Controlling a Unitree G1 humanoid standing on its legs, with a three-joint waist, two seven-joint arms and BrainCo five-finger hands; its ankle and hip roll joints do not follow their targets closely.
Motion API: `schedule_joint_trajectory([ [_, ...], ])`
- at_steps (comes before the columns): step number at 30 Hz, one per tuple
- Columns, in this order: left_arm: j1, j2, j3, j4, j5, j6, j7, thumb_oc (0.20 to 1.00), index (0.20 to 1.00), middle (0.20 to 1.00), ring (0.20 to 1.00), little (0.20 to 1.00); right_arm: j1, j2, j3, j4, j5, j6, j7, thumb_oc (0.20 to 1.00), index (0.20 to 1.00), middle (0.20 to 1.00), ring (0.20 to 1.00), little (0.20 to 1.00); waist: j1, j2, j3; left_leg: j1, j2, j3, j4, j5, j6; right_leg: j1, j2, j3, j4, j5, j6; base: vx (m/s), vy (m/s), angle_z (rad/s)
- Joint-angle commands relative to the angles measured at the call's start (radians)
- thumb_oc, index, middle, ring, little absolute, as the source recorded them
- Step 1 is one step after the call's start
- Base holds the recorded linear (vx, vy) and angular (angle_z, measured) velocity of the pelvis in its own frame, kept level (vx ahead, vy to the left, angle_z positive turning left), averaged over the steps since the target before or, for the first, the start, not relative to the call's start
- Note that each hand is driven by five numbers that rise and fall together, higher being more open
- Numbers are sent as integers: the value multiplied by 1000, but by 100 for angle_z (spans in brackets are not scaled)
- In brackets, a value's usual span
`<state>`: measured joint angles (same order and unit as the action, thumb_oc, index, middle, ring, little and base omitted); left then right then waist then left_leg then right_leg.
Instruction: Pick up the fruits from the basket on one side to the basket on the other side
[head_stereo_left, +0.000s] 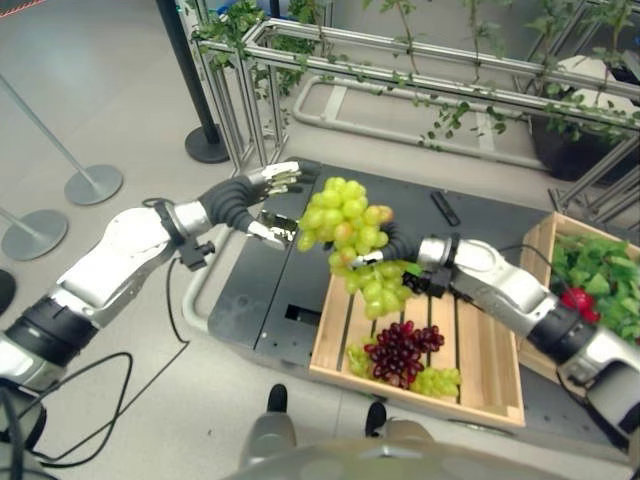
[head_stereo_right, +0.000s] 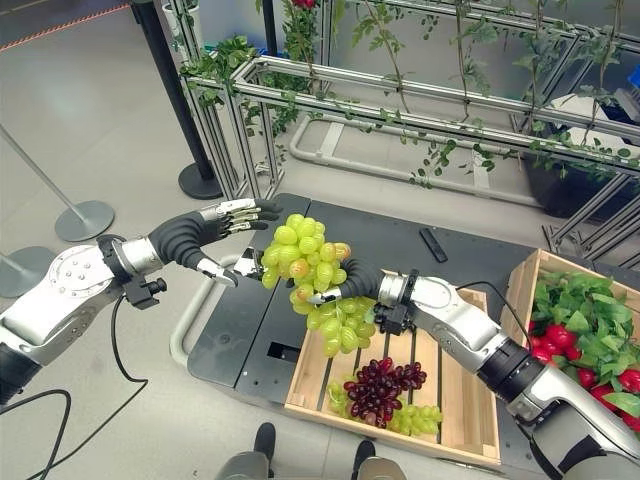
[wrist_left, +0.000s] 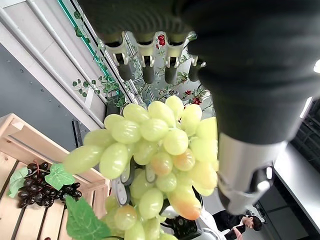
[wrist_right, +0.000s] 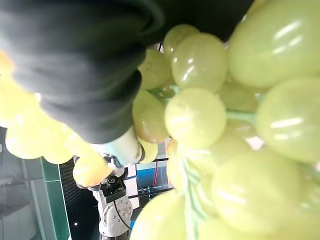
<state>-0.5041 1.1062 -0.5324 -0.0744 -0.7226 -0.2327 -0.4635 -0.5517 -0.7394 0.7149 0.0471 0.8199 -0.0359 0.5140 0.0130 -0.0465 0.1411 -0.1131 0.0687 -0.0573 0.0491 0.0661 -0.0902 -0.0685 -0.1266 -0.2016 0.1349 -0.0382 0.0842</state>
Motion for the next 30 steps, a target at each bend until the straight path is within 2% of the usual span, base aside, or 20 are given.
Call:
schedule_joint_trajectory([
  [1,-123,29,-55,-35,-36,-50,-8,1000,1000,1000,1000,1000,-119,22,15,-74,84,-52,1,200,200,200,200,200,-9,-38,-27,15,-13,23,24,-71,27,16,-46,27,15,17,87,0,0,0],
  [4,-191,35,-118,-23,-31,-42,-16,1000,1000,1000,1000,1000,-132,31,26,-76,87,-55,1,200,200,200,200,200,-12,-39,-27,16,-13,25,22,-70,27,17,-46,27,13,19,89,0,0,0],
  [11,-255,-6,-173,4,-25,-40,-5,1000,1000,1000,1000,1000,-159,65,28,-97,81,-66,-13,200,200,200,200,200,-14,-39,-28,17,-13,26,21,-69,28,13,-46,32,14,20,90,0,0,0],
  [29,-255,-77,-173,2,5,-28,13,1000,1000,1000,1000,1000,-207,161,66,-86,12,-63,-21,200,200,200,200,200,-15,-39,-24,15,-11,35,28,-75,32,10,-44,44,13,18,85,0,0,0],
  [30,-252,-78,-171,1,3,-27,11,743,743,743,743,743,-208,165,67,-85,11,-62,-21,200,200,200,200,200,-15,-39,-24,15,-11,35,28,-76,32,10,-45,44,13,18,86,0,0,0],
])
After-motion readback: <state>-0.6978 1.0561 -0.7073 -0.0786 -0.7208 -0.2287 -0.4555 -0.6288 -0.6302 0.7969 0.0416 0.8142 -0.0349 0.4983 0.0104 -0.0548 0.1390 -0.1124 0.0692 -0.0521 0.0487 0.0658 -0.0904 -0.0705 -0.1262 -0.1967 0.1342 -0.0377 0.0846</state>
